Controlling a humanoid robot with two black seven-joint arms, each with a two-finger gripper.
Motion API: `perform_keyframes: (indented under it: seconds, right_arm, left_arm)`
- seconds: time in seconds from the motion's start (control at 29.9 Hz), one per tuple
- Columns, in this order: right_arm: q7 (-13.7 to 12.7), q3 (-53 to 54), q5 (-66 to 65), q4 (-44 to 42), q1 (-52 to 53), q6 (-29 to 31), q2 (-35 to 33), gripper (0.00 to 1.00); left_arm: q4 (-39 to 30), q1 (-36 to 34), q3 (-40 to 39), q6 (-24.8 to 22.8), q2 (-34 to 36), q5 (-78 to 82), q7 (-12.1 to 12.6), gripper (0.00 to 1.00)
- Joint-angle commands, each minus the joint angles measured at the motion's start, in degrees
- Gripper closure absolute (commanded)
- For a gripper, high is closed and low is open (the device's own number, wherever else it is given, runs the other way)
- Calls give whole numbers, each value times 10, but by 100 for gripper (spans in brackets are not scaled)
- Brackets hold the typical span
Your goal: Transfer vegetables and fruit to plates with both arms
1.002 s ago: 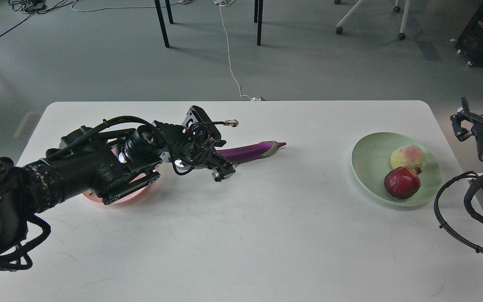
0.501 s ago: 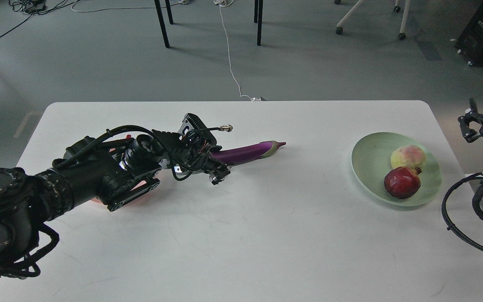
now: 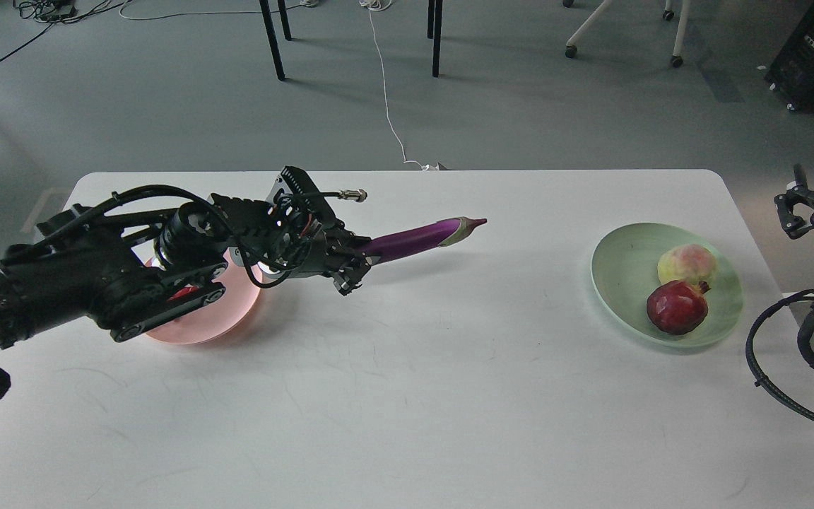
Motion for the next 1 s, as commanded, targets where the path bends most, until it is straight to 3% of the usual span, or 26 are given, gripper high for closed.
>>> perform_keyframes:
  seconds: [0.0,0.13,0.3,0.6,0.67,0.73,0.97]
  right_arm:
    - [0,0,0,0,-1,0,-3,1]
    - [0,0,1,1,-1,0,-2,1]
    - [0,0,0,3,-1,0,-1,1]
    - [0,0,0,3,0,0,-4,1]
    - [0,0,1,3,0,0,-4,1]
    - [0,0,0,2,0,0,-4,1]
    - [0,-1,0,1,0,0,-6,1]
  left_arm:
    - [-96,-3,-26,-28,119,-10,0,80]
    - [-128,12,-15,-32,228,-10,-4,79]
    - [-130,71,-13,-29,302,-6,-7,76]
    - [-129,107,-20,-23,314,-8,-6,70]
    - [-127,110,-20,-15,310,-9,-4,55]
    - [-124,111,-20,-9,300,-9,-4,25]
    - [-122,113,-21,12,297,-13,-7,16]
